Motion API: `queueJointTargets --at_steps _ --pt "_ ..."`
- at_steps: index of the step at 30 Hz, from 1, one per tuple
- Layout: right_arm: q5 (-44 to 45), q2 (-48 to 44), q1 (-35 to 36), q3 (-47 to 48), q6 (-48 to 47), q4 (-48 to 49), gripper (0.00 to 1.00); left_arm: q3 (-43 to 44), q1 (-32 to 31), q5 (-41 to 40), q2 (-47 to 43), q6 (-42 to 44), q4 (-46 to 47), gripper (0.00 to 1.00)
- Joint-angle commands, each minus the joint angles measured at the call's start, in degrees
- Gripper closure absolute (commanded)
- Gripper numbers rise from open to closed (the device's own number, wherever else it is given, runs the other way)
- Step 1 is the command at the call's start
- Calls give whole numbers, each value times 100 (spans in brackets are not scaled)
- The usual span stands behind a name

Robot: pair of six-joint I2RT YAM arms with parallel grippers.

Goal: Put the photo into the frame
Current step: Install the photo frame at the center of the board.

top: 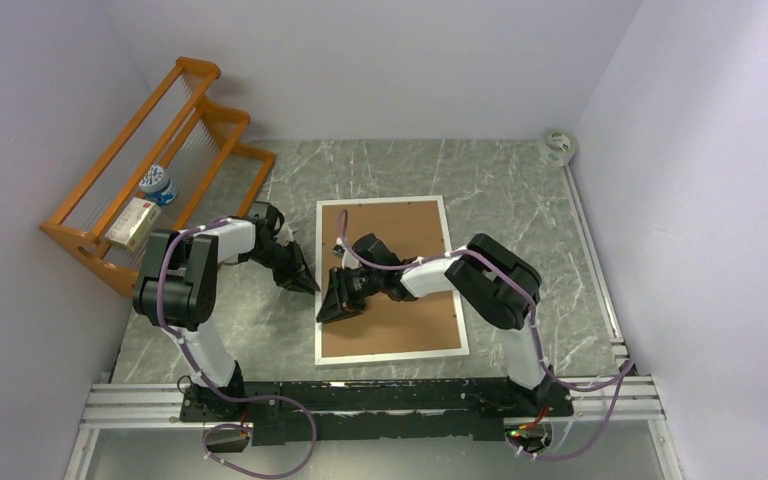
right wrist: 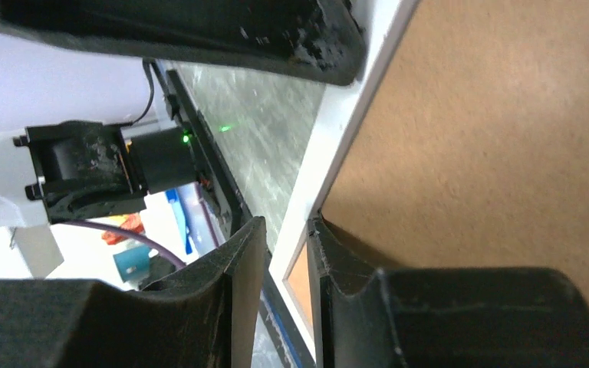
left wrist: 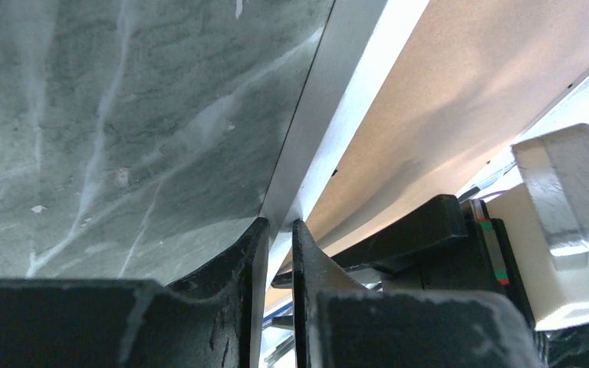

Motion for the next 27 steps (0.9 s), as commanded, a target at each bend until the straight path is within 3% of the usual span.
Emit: queueJointTargets --at_steps 1,10,17,22,27 --pt "857 284 -242 -499 -414 -1216 68 -124 -92 -935 160 35 -249 82" --pt "1107 178 -257 -335 -636 -1575 68 -50 -96 -944 218 19 -249 82" --pt "1897 -956 -416 -78 -976 -2016 68 74 -84 -841 130 -41 -210 77" --pt "2584 -2088 -899 -174 -1052 -2297 66 201 -89 -607 -79 -89 -37 65" --pt "3753 -3059 -1674 -328 -1086 -3099 57 418 -81 -357 -183 -23 150 39"
